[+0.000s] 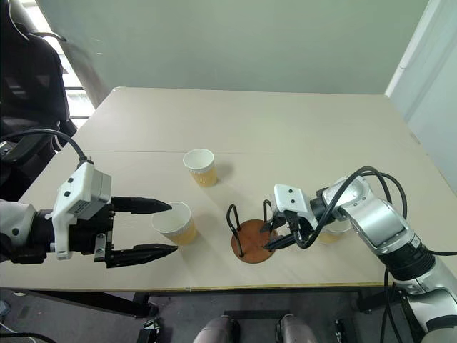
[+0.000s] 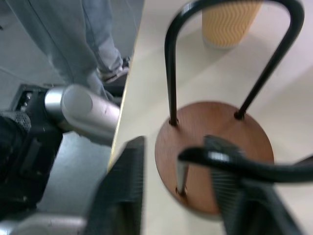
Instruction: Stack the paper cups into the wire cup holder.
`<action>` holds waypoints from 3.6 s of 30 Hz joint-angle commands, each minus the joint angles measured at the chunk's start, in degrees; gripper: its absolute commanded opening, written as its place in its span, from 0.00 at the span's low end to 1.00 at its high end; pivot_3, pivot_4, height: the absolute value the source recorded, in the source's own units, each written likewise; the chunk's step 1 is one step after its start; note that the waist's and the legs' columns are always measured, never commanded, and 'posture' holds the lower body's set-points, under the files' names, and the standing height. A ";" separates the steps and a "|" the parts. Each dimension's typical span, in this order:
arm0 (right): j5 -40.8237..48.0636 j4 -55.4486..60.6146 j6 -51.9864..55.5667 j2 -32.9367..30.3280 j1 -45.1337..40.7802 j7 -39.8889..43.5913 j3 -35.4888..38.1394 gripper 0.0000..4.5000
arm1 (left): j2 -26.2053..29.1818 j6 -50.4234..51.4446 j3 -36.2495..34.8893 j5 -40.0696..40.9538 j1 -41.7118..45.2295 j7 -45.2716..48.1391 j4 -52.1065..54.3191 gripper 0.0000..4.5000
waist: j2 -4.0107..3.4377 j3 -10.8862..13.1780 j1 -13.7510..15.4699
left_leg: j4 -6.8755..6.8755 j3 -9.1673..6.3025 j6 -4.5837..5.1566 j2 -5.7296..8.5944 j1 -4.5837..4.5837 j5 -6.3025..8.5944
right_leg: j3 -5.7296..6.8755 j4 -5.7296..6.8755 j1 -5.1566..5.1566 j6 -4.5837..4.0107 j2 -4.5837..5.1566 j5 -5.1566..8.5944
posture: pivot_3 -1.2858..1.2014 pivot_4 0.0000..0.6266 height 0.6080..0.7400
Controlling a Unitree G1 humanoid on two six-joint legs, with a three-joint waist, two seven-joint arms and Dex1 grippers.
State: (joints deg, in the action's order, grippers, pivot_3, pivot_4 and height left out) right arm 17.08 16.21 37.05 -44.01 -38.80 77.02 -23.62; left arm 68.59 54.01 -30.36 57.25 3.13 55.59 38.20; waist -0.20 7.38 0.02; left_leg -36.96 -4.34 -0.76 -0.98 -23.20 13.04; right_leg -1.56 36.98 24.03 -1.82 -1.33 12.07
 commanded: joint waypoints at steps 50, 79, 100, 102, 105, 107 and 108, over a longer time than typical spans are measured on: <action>-6.33 5.80 -4.49 -26.21 8.21 4.95 9.63 0.99 | -2.81 -9.22 0.65 -1.96 7.43 7.32 -1.54 1.00 | 0.08 -0.02 0.40 | -0.14 0.07 0.36 -0.02 0.04 0.48 | -0.14 0.03 -0.24 0.95 -0.08 0.26 | 0.52 0.24 1.00; 0.17 -5.02 -17.09 -22.06 -10.47 15.48 8.39 0.00 | -0.59 -2.53 -11.00 4.10 0.04 3.89 -0.49 1.00 | -0.04 0.06 0.11 | -0.14 0.15 0.34 -0.08 0.15 0.46 | -0.13 0.01 -0.25 0.48 -0.11 0.33 | 0.52 0.24 1.00; 5.71 -2.55 -11.81 -2.29 -18.67 12.33 2.91 0.00 | -1.25 1.65 -21.73 4.45 -10.43 5.04 4.33 1.00 | -0.02 0.04 -0.21 | -0.12 0.24 0.16 -0.71 0.25 0.61 | -0.06 0.06 -0.26 -0.27 -0.59 0.44 | 0.52 0.24 1.00; 5.21 -2.14 -12.09 -2.15 -18.08 12.93 2.60 0.00 | -1.35 1.99 -22.53 4.63 -10.97 5.04 4.60 1.00 | -0.02 0.04 -0.28 | -0.12 0.24 0.15 -0.72 0.28 0.61 | -0.06 0.06 -0.26 -0.33 -0.59 0.41 | 0.52 0.24 1.00; 4.70 -1.62 -12.29 -1.63 -17.50 13.31 2.19 0.00 | -1.73 2.39 -23.39 5.18 -11.70 4.60 5.33 1.00 | -0.02 0.04 -0.33 | -0.14 0.24 0.14 -0.72 0.29 0.59 | -0.06 0.06 -0.25 -0.36 -0.60 0.41 | 0.52 0.24 1.00; 3.67 -1.63 -12.78 -1.14 -17.15 13.28 1.65 0.00 | -1.94 2.64 -23.90 5.46 -12.14 4.22 5.77 1.00 | -0.02 0.04 -0.37 | -0.15 0.24 0.13 -0.72 0.31 0.57 | -0.06 0.06 -0.25 -0.38 -0.60 0.42 | 0.52 0.24 1.00; 3.30 -1.65 -12.94 -0.98 -17.03 13.33 1.58 0.00 | -1.96 2.69 -24.05 5.58 -12.29 4.10 5.87 1.00 | -0.02 0.04 -0.37 | -0.15 0.25 0.13 -0.73 0.32 0.57 | -0.06 0.07 -0.25 -0.39 -0.60 0.42 | 0.52 0.24 1.00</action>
State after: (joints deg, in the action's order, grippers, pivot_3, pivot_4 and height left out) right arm 21.07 13.51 24.98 -45.06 -55.61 90.11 -21.94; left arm 66.62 56.52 -51.93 62.14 -9.09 59.83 43.39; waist -0.22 7.43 -0.35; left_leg -37.12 -4.10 -0.63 -1.71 -22.88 13.60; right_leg -1.61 37.05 23.78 -2.22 -1.93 12.49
